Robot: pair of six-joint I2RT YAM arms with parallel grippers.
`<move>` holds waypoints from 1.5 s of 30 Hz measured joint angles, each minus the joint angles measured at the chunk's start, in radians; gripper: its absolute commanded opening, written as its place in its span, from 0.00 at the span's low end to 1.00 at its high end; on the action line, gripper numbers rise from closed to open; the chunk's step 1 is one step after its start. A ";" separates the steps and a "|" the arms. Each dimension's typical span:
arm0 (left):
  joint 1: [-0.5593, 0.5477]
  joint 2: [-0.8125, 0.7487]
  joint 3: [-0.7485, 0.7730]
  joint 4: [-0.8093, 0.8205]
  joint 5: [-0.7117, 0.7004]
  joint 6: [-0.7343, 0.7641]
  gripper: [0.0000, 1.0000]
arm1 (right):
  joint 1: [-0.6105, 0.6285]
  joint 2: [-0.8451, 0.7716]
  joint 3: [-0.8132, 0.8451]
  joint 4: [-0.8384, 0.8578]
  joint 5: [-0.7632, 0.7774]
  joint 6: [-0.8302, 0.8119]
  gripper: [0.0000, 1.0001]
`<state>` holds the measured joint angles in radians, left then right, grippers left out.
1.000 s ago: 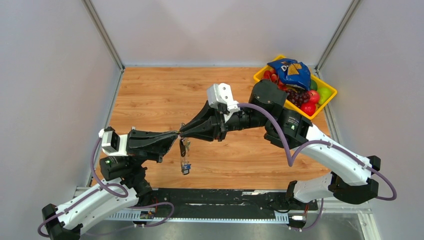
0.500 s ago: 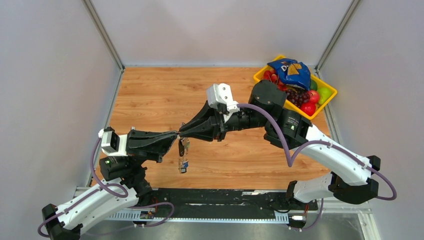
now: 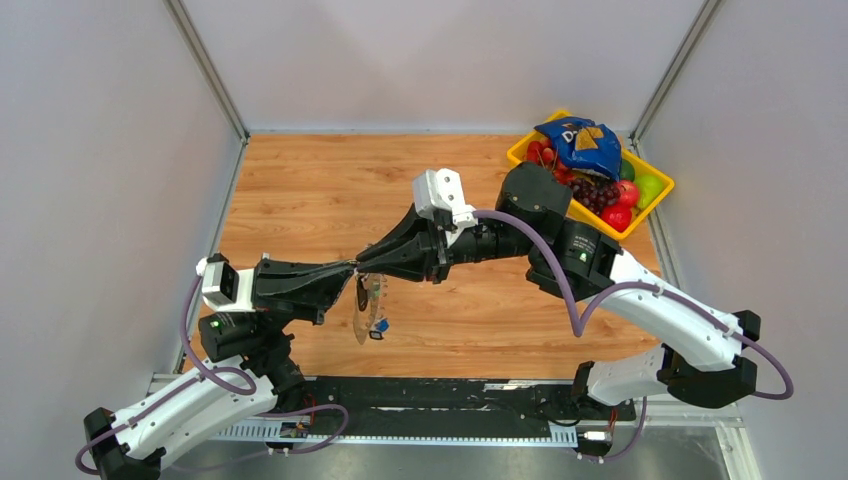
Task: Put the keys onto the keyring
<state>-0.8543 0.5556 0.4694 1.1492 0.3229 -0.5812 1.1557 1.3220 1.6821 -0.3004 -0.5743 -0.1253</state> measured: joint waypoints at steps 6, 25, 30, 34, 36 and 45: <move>0.000 -0.002 0.000 0.001 -0.008 0.002 0.00 | 0.002 -0.002 0.000 0.000 0.007 -0.004 0.00; 0.000 -0.056 -0.006 -0.100 0.000 0.037 0.23 | 0.021 -0.027 -0.045 -0.002 0.077 -0.005 0.00; 0.000 -0.146 -0.006 -0.233 -0.016 0.098 0.27 | 0.021 -0.036 -0.072 -0.020 0.087 0.002 0.00; 0.000 -0.195 -0.004 -0.307 -0.028 0.143 0.30 | 0.021 -0.050 -0.094 -0.031 0.087 0.005 0.00; 0.000 -0.202 -0.001 -0.337 -0.034 0.161 0.31 | 0.021 -0.056 -0.100 -0.037 0.084 0.008 0.00; 0.000 -0.183 0.140 -0.612 -0.015 0.245 0.35 | 0.021 -0.092 -0.114 -0.069 0.071 0.008 0.00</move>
<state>-0.8543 0.3729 0.6098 0.5373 0.3077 -0.3367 1.1770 1.2301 1.5677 -0.3698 -0.5030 -0.1173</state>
